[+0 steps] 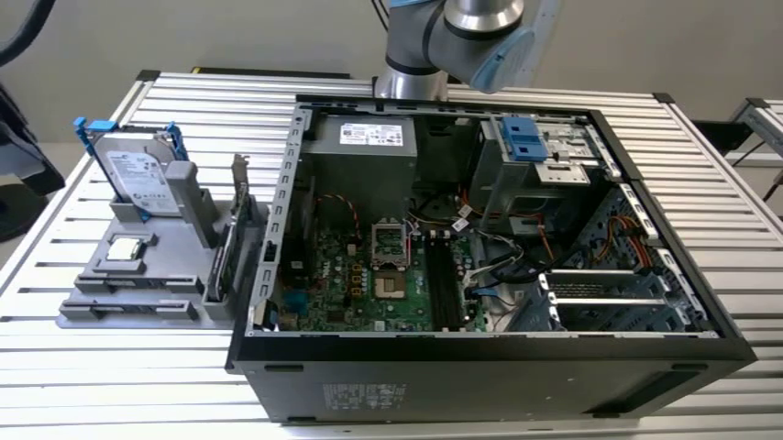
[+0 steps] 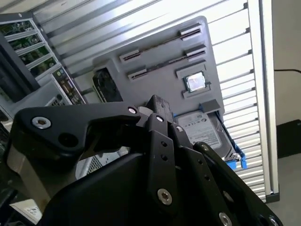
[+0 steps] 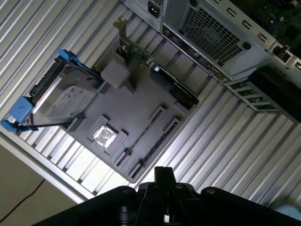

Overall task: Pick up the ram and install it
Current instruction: 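Pick up the ram and move it above insertion slot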

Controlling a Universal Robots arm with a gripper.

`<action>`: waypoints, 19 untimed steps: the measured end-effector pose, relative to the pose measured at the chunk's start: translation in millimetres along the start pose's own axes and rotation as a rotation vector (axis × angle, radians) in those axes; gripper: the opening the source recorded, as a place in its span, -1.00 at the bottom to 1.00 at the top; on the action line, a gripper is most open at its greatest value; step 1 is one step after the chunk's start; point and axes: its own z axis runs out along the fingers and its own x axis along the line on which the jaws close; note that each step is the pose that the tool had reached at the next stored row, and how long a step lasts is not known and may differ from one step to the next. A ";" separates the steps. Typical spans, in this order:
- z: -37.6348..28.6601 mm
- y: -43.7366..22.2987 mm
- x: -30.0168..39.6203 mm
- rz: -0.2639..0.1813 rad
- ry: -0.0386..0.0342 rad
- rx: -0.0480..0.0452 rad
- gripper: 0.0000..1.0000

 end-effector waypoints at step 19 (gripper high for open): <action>0.2 0.0 0.0 0.287 -0.0103 0.0071 -1.00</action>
